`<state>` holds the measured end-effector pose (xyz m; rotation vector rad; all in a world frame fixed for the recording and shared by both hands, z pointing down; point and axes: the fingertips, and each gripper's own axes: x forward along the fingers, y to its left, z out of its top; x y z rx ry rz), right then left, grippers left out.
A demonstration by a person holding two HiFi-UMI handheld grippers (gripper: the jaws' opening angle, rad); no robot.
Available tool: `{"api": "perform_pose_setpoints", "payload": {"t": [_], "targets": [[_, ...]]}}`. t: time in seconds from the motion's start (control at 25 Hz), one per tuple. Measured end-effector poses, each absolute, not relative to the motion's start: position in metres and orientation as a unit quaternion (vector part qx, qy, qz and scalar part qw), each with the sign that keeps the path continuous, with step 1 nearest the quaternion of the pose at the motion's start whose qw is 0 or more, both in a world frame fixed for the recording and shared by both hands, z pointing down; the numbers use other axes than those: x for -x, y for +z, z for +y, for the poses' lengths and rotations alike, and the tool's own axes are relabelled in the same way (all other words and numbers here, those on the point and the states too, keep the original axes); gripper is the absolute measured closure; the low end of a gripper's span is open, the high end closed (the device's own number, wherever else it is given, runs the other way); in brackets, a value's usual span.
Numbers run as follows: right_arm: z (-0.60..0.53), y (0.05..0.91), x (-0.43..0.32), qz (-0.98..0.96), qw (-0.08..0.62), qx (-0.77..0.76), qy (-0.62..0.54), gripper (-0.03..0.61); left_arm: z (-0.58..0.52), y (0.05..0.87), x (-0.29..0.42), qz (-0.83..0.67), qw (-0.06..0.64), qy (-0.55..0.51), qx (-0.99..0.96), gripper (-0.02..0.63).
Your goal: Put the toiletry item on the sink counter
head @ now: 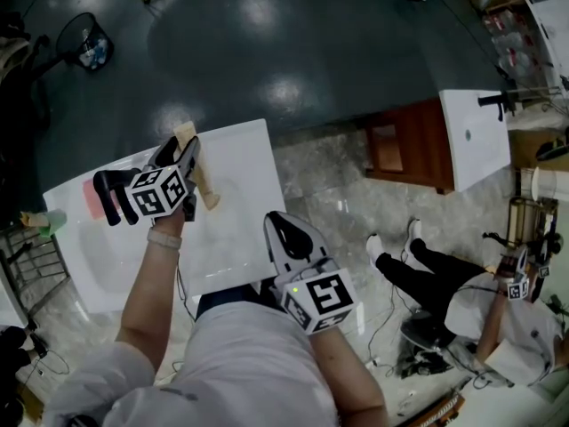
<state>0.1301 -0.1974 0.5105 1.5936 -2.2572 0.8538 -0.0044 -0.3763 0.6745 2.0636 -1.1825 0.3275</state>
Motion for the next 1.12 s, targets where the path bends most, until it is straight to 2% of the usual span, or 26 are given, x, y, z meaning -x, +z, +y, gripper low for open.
{"api": "perform_pose_setpoints", "payload": {"t": [0.32,0.88,0.96,1.12], "targets": [[-0.189,0.506,-0.131,-0.775,0.118,-0.549,0.29,0.554,-0.371,0.675,0.014,-0.471,0.357,0.136,-0.795,0.313],[-0.181,0.486,-0.129,-0.794,0.106,-0.536,0.266,0.554,-0.354,0.63,0.019,-0.472,0.33,0.126,-0.807,0.313],[-0.182,0.481,-0.127,-0.799,0.103,-0.531,0.262,0.554,-0.35,0.617,0.022,-0.476,0.326,0.119,-0.808,0.338],[-0.183,0.47,-0.121,-0.808,0.097,-0.522,0.254,0.554,-0.337,0.584,0.031,-0.486,0.3,0.099,-0.815,0.517]]}}
